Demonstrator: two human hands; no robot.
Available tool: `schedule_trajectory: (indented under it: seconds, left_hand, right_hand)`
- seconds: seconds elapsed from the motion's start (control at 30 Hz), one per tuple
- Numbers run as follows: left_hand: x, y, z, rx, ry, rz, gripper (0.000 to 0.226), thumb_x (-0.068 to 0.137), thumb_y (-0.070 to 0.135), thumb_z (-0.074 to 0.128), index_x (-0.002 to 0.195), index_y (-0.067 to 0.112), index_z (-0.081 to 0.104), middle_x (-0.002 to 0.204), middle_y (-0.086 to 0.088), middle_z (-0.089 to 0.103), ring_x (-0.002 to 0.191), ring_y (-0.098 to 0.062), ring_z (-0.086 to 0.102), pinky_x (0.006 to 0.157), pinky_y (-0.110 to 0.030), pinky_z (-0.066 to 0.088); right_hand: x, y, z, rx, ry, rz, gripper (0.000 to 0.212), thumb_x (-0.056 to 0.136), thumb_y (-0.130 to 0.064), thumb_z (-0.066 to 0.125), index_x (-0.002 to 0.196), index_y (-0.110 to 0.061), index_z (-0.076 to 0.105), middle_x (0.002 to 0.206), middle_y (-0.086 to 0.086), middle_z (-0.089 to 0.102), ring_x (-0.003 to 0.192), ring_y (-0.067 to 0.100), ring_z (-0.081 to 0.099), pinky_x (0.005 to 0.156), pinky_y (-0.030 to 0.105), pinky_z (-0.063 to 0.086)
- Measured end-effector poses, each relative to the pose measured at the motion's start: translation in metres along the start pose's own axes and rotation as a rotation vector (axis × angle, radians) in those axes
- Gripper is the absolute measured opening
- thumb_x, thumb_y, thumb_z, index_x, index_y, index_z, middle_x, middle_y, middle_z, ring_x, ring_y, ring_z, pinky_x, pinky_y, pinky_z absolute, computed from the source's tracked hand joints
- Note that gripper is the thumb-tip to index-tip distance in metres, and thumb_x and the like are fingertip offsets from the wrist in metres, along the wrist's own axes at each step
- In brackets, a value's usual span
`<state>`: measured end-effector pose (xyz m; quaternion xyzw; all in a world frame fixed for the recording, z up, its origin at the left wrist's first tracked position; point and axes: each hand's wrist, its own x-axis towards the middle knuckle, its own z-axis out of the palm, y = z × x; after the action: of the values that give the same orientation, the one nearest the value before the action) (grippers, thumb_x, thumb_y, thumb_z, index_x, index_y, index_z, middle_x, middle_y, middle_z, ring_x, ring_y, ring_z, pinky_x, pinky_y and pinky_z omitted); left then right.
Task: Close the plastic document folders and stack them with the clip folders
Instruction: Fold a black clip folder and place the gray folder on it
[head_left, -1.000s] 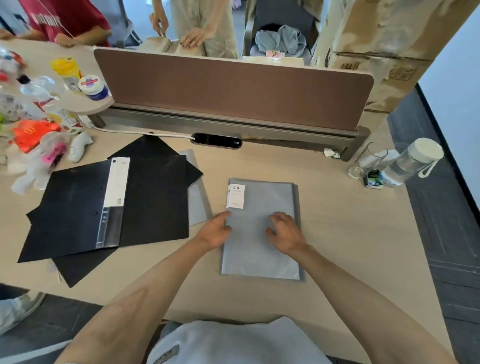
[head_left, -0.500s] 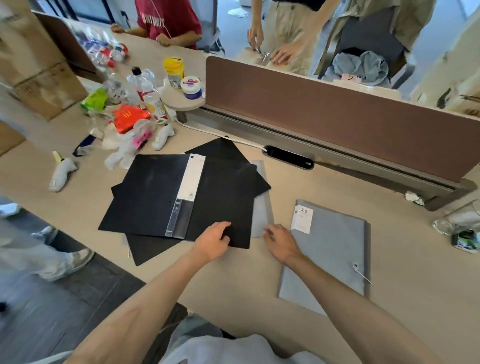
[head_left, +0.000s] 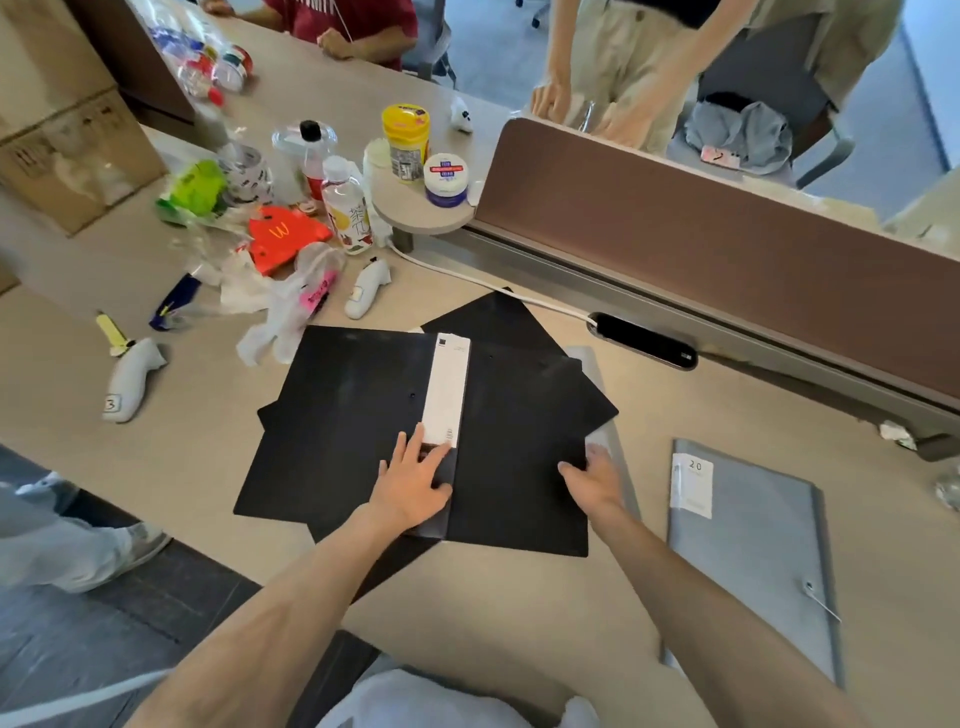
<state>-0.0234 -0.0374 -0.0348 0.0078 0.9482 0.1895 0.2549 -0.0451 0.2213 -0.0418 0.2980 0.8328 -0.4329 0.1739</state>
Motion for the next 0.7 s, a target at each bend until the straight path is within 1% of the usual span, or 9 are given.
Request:
schedule_trajectory:
  seconds: [0.07,0.1,0.17,0.23,0.3,0.4,0.5,0.63,0.7]
  left_hand:
    - [0.003,-0.01,0.001,0.025,-0.04,0.033,0.06,0.095,0.042,0.043,0.148,0.035,0.016,0.16,-0.002,-0.013,0.147,-0.033,-0.012,0.116,-0.057,0.006]
    - [0.003,-0.013,0.001,0.026,-0.037,0.045,0.06,0.095,0.042,0.043,0.148,0.035,0.016,0.161,-0.001,-0.012,0.147,-0.032,-0.012,0.116,-0.057,0.007]
    - [0.003,-0.02,-0.001,0.02,-0.021,0.055,0.059,0.095,0.042,0.043,0.148,0.034,0.018,0.161,0.0,-0.009,0.147,-0.031,-0.009,0.116,-0.056,0.008]
    - [0.002,-0.025,-0.003,0.038,-0.012,0.064,0.058,0.095,0.042,0.043,0.147,0.033,0.018,0.161,0.0,-0.007,0.148,-0.031,-0.007,0.116,-0.055,0.009]
    - [0.002,-0.029,-0.008,0.048,-0.027,0.063,0.058,0.096,0.04,0.043,0.147,0.032,0.019,0.161,0.001,-0.005,0.148,-0.031,-0.005,0.117,-0.054,0.011]
    - [-0.007,-0.023,-0.019,-0.072,-0.02,0.0,0.06,0.096,0.036,0.046,0.148,0.029,0.018,0.161,0.001,0.0,0.148,-0.028,-0.001,0.119,-0.049,0.018]
    - [-0.02,-0.01,-0.037,-0.195,0.097,-0.027,0.063,0.095,0.036,0.049,0.149,0.031,0.016,0.161,0.002,0.003,0.148,-0.025,0.005,0.116,-0.046,0.023]
    - [-0.041,0.01,-0.062,-0.356,0.29,-0.022,0.068,0.092,0.04,0.053,0.149,0.025,0.02,0.159,0.0,0.017,0.146,-0.022,0.016,0.117,-0.046,0.024]
    - [-0.053,0.029,-0.077,-0.483,0.389,0.004,0.069,0.091,0.041,0.054,0.149,0.02,0.023,0.156,-0.001,0.026,0.144,-0.021,0.024,0.117,-0.045,0.025]
  right_hand:
    - [-0.002,-0.005,-0.002,0.164,0.038,0.071,0.037,0.09,-0.035,0.058,0.123,-0.016,0.055,0.118,0.003,0.063,0.107,0.024,0.061,0.096,0.039,0.051]
    - [-0.004,-0.007,-0.004,0.216,0.017,0.09,0.035,0.091,-0.037,0.057,0.118,-0.016,0.058,0.113,0.002,0.065,0.102,0.022,0.063,0.094,0.038,0.052]
    - [-0.009,-0.01,-0.006,0.279,-0.118,0.106,0.03,0.092,-0.037,0.057,0.114,-0.017,0.062,0.109,-0.001,0.068,0.098,0.02,0.065,0.092,0.037,0.053]
    - [-0.016,-0.008,-0.006,0.308,-0.23,0.104,0.027,0.093,-0.029,0.056,0.119,-0.02,0.06,0.115,-0.002,0.067,0.103,0.02,0.064,0.094,0.04,0.052]
    - [-0.017,-0.005,-0.003,0.313,-0.261,0.078,0.027,0.096,-0.023,0.053,0.123,-0.023,0.056,0.123,-0.004,0.063,0.112,0.021,0.059,0.1,0.045,0.049]
    - [-0.022,-0.007,-0.011,0.331,-0.31,-0.003,0.033,0.096,-0.022,0.053,0.129,-0.028,0.052,0.131,-0.006,0.058,0.122,0.021,0.054,0.107,0.048,0.042]
    - [-0.029,-0.016,-0.027,0.394,-0.353,-0.12,0.039,0.096,-0.017,0.053,0.134,-0.027,0.05,0.133,-0.004,0.058,0.124,0.02,0.052,0.11,0.045,0.04]
    - [-0.052,-0.022,-0.06,0.494,-0.382,-0.204,0.038,0.096,-0.006,0.051,0.132,-0.018,0.053,0.125,0.0,0.064,0.116,0.021,0.058,0.092,0.031,0.048]
    - [-0.058,-0.02,-0.078,0.551,-0.436,-0.238,0.037,0.095,-0.005,0.052,0.129,-0.018,0.055,0.122,0.004,0.067,0.115,0.024,0.06,0.095,0.037,0.049]
